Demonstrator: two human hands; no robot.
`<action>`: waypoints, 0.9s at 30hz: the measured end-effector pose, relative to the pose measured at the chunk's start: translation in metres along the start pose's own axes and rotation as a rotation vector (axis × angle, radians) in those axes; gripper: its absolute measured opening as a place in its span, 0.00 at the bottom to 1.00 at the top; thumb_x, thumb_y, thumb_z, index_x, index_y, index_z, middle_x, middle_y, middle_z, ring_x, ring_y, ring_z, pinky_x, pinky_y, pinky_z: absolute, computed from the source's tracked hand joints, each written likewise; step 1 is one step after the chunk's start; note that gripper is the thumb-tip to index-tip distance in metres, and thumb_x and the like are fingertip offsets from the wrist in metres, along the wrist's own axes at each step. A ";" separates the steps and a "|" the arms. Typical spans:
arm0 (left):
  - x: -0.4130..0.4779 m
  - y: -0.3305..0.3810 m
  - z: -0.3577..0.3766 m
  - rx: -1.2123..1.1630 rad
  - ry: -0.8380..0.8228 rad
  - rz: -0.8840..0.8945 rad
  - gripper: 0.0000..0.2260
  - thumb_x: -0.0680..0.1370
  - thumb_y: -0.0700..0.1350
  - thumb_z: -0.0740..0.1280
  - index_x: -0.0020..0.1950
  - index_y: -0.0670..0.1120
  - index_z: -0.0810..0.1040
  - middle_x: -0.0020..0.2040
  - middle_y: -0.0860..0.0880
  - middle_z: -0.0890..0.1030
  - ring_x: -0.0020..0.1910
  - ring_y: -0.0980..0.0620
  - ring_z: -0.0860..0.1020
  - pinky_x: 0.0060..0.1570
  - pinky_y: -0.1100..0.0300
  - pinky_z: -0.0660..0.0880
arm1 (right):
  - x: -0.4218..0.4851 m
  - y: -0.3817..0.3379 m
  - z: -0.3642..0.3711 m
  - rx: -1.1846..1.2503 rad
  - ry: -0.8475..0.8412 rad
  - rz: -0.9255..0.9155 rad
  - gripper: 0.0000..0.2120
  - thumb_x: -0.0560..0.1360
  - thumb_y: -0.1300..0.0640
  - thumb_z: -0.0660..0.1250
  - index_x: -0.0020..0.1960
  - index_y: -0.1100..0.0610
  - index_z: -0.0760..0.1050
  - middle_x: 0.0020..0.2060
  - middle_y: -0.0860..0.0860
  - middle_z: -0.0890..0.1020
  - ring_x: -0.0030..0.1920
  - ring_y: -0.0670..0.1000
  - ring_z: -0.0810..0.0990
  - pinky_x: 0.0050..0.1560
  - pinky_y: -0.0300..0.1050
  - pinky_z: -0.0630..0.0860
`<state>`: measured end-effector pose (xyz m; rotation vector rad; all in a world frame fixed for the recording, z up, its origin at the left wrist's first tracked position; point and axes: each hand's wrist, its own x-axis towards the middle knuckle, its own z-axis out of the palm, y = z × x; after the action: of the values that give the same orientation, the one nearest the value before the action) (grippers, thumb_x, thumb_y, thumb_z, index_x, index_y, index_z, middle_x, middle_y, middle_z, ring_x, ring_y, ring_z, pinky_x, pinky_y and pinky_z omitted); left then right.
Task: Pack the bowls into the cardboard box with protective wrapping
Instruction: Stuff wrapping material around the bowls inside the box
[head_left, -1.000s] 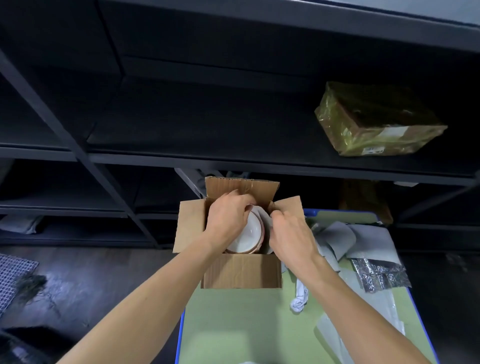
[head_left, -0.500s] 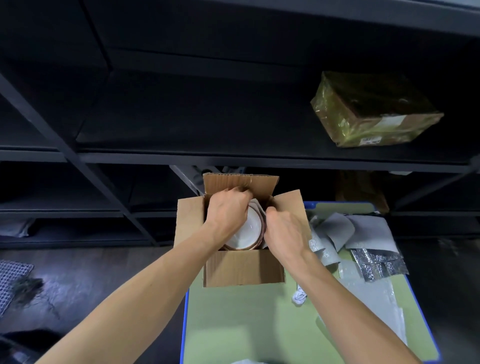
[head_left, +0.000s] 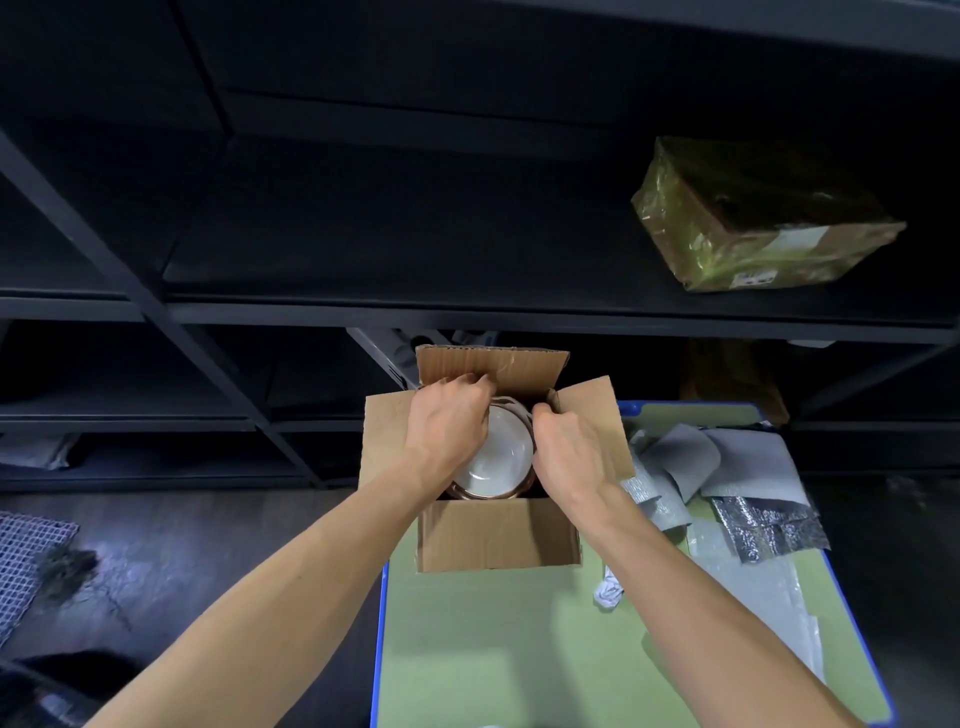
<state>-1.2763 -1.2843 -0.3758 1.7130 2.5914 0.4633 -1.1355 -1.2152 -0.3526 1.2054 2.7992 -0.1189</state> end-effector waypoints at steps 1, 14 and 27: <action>-0.001 0.000 -0.001 -0.005 0.007 0.003 0.08 0.81 0.47 0.60 0.53 0.50 0.78 0.47 0.51 0.83 0.45 0.46 0.81 0.41 0.52 0.78 | 0.000 0.002 0.000 0.000 0.005 -0.005 0.07 0.79 0.65 0.60 0.56 0.60 0.72 0.47 0.60 0.83 0.48 0.62 0.82 0.35 0.49 0.66; -0.006 0.010 -0.004 -0.054 0.080 -0.024 0.07 0.80 0.46 0.61 0.57 0.49 0.74 0.43 0.50 0.81 0.36 0.44 0.80 0.30 0.54 0.74 | -0.012 0.010 -0.015 -0.014 0.142 -0.079 0.06 0.75 0.64 0.65 0.51 0.58 0.77 0.45 0.57 0.82 0.39 0.60 0.82 0.37 0.49 0.73; -0.012 0.038 -0.015 -0.111 0.058 -0.066 0.09 0.80 0.44 0.60 0.58 0.49 0.76 0.46 0.49 0.81 0.41 0.45 0.79 0.33 0.55 0.70 | -0.032 0.037 -0.022 0.208 0.242 -0.081 0.11 0.81 0.51 0.61 0.56 0.54 0.79 0.46 0.53 0.85 0.44 0.61 0.83 0.38 0.52 0.78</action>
<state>-1.2394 -1.2847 -0.3543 1.5987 2.5974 0.6506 -1.0872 -1.2105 -0.3286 1.2230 3.1132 -0.2953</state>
